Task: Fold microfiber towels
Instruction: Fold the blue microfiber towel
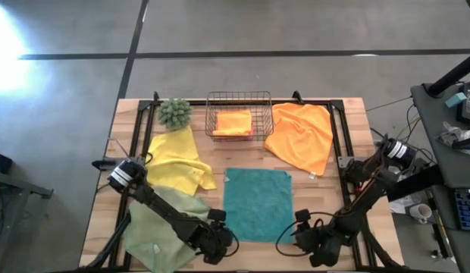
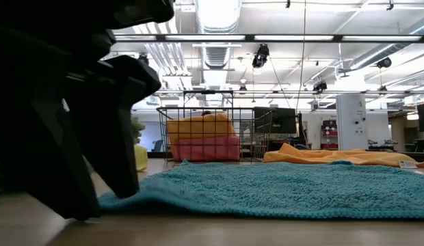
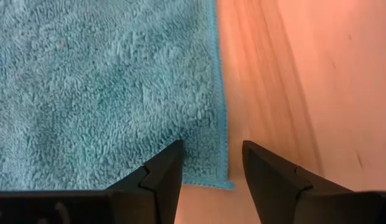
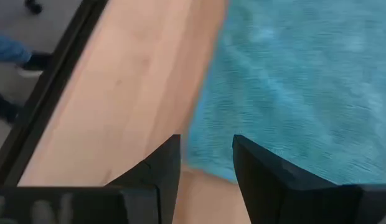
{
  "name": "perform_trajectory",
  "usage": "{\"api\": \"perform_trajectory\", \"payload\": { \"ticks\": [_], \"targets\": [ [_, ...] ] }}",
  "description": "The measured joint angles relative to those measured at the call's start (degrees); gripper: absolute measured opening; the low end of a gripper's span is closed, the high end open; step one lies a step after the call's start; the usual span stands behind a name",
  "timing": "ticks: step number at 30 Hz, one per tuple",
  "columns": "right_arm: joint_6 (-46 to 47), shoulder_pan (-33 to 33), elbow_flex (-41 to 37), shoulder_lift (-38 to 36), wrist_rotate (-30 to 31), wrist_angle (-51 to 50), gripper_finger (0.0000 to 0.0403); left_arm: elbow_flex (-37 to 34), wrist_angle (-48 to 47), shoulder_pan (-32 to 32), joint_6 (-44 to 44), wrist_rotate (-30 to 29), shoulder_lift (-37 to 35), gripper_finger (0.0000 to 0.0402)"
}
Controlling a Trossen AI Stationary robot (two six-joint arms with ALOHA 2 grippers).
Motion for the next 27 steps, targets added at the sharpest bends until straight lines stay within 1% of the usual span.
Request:
{"api": "perform_trajectory", "payload": {
  "ticks": [3, 8, 10, 13, 17, 22, 24, 27],
  "targets": [
    [-1.22, -0.21, 0.57, 2.01, -1.82, 0.27, 0.0137, 0.06, 0.01, 0.08, -0.09, -0.55, 0.22, 0.0153],
    [-0.13, -0.24, 0.76, 4.35, -1.44, 0.14, 0.0137, -0.07, -0.05, 1.11, -1.48, -1.03, 0.24, 0.0151],
    [0.88, -0.40, 0.76, 4.67, -1.42, -0.01, 0.0137, -0.10, -0.09, 1.53, -1.57, -1.19, 0.30, 0.0143],
    [1.29, -0.66, 0.76, 4.84, -1.38, -0.05, 0.0137, -0.13, -0.16, 1.92, -1.86, -1.19, 0.33, 0.0118],
    [1.23, -1.45, 0.78, 5.11, -1.48, 0.36, 0.0137, -0.18, -0.24, 2.11, -1.38, -1.58, 0.35, 0.0068],
    [0.90, -2.97, 0.81, 6.38, -4.38, 2.19, 0.0137, -0.25, -0.44, 2.15, -1.33, -1.86, 0.40, 0.0011],
    [1.28, -3.54, 0.88, 6.96, -4.47, 2.22, 0.0137, -0.26, -0.38, 2.15, -1.32, -1.84, 0.40, 0.0004],
    [2.19, -4.55, 1.00, 7.72, -5.46, 2.19, 0.0136, -0.24, -0.29, 2.15, -1.29, -1.78, 0.40, 0.0006]
  ]
}}
